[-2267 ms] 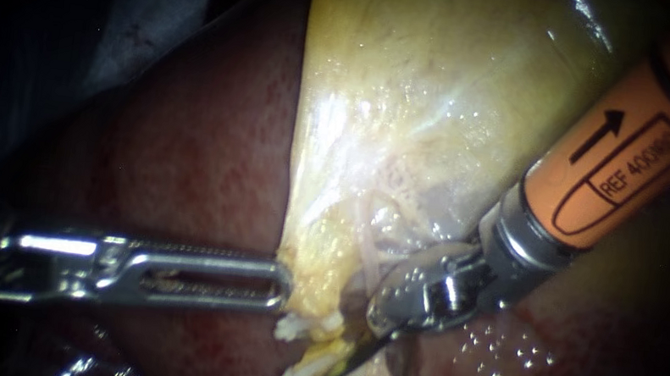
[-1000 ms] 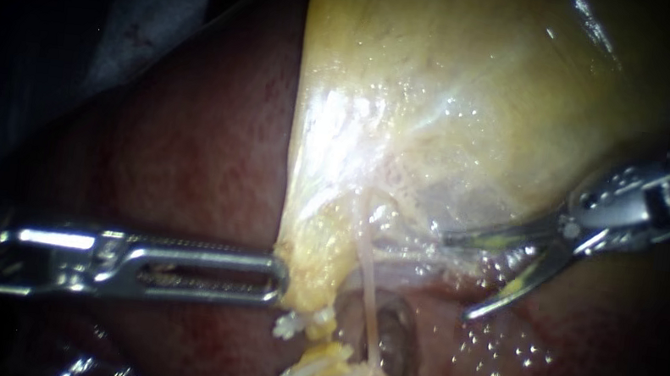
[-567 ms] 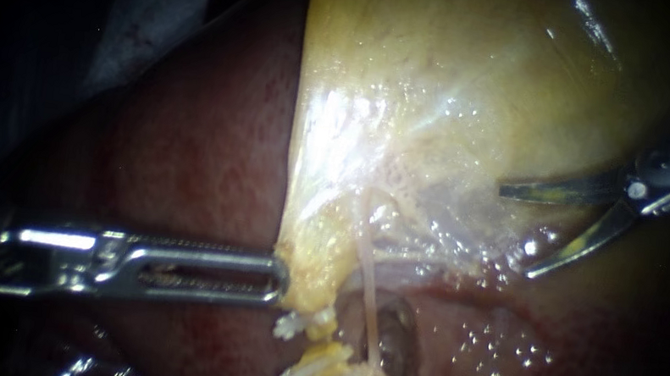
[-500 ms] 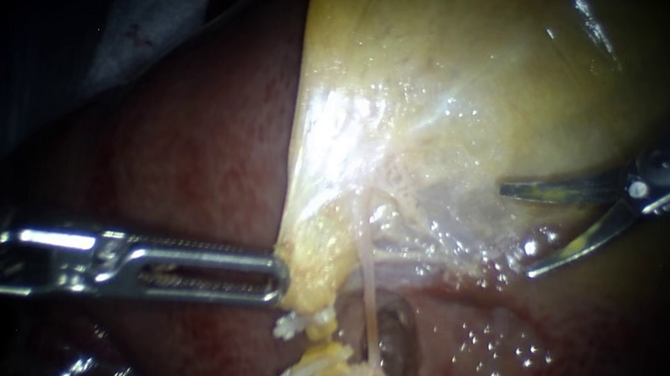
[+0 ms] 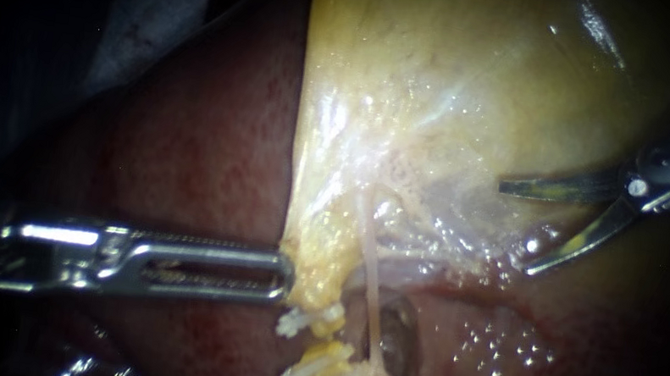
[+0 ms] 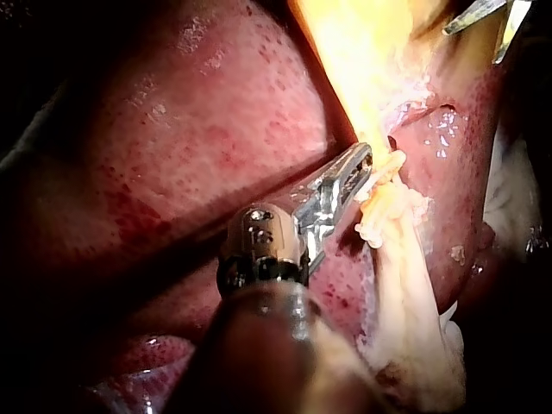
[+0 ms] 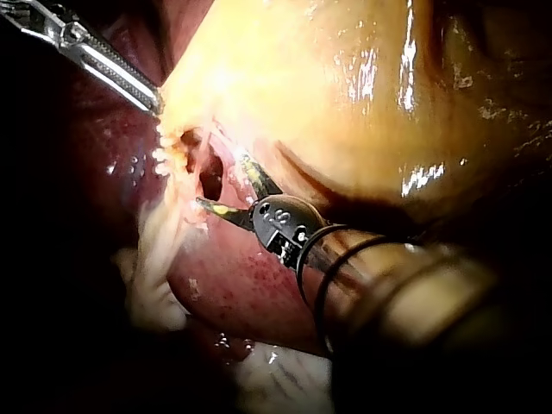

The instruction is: Go back from the cut left tube

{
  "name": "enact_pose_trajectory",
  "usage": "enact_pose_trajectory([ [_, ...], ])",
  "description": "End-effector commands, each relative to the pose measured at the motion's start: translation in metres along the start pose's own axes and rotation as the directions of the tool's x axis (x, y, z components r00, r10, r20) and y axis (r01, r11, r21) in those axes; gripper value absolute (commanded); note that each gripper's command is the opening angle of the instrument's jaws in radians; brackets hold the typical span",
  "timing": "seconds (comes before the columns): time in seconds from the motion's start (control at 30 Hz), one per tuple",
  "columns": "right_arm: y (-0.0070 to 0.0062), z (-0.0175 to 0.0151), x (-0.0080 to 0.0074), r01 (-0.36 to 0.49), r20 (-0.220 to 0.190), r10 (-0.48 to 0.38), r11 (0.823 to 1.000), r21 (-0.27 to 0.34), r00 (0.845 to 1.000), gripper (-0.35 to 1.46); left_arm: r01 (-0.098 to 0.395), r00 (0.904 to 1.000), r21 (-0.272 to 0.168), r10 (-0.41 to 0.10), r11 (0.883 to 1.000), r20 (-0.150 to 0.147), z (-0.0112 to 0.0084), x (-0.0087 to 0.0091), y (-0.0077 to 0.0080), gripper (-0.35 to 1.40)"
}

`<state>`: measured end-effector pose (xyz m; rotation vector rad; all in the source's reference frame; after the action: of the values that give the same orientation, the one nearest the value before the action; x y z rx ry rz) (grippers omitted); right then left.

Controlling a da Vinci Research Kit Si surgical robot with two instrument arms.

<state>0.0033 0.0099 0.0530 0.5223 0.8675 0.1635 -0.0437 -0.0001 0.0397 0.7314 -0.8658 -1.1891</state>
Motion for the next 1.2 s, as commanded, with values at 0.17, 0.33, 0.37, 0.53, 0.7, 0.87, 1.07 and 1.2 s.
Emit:
enact_pose_trajectory([
  [0.17,-0.0001,0.0,-0.0001,0.001,0.0,-0.001,1.0,0.0,1.0,0.89,0.0,0.9997,0.01,-0.001,1.0,0.022,0.0012,-0.0007,-0.0001,-0.35],
  [0.33,-0.0001,0.0,-0.0001,0.001,0.0,-0.001,1.0,0.0,1.0,0.89,-0.013,0.999,0.016,0.013,1.0,0.042,0.0025,-0.0016,0.0003,-0.35],
  [0.37,-0.0001,0.0,-0.0001,0.001,0.0,-0.001,1.0,0.0,1.0,0.89,-0.013,0.9989,0.018,0.012,1.0,0.045,0.0027,-0.0018,0.0004,-0.35],
  [0.53,-0.0001,0.0,-0.0001,0.001,0.0,-0.001,1.0,0.0,1.0,0.89,-0.022,0.9981,0.018,0.021,1.0,0.058,0.0033,-0.0027,0.0013,-0.35],
  [0.7,-0.0001,0.0,-0.0001,0.001,0.0,-0.001,1.0,0.0,1.0,0.89,-0.03,0.9964,0.014,0.028,0.999,0.08,0.0032,-0.0035,0.002,-0.35],
  [0.87,-0.0001,0.0,-0.0001,0.001,0.0,-0.001,1.0,0.0,1.0,0.89,-0.04,0.9943,0.02,0.038,0.999,0.1,0.0028,-0.0044,0.0021,-0.35],
  [1.07,-0.0001,0.0,-0.0001,0.001,0.0,-0.001,1.0,0.0,1.0,0.89,-0.048,0.9922,0.033,0.044,0.998,0.117,0.003,-0.0048,0.0017,-0.35],
  [1.2,-0.0001,0.0,-0.0001,0.001,0.0,-0.001,1.0,0.0,1.0,0.89,-0.053,0.9913,0.036,0.048,0.998,0.122,0.0031,-0.0049,0.0015,-0.35],
])
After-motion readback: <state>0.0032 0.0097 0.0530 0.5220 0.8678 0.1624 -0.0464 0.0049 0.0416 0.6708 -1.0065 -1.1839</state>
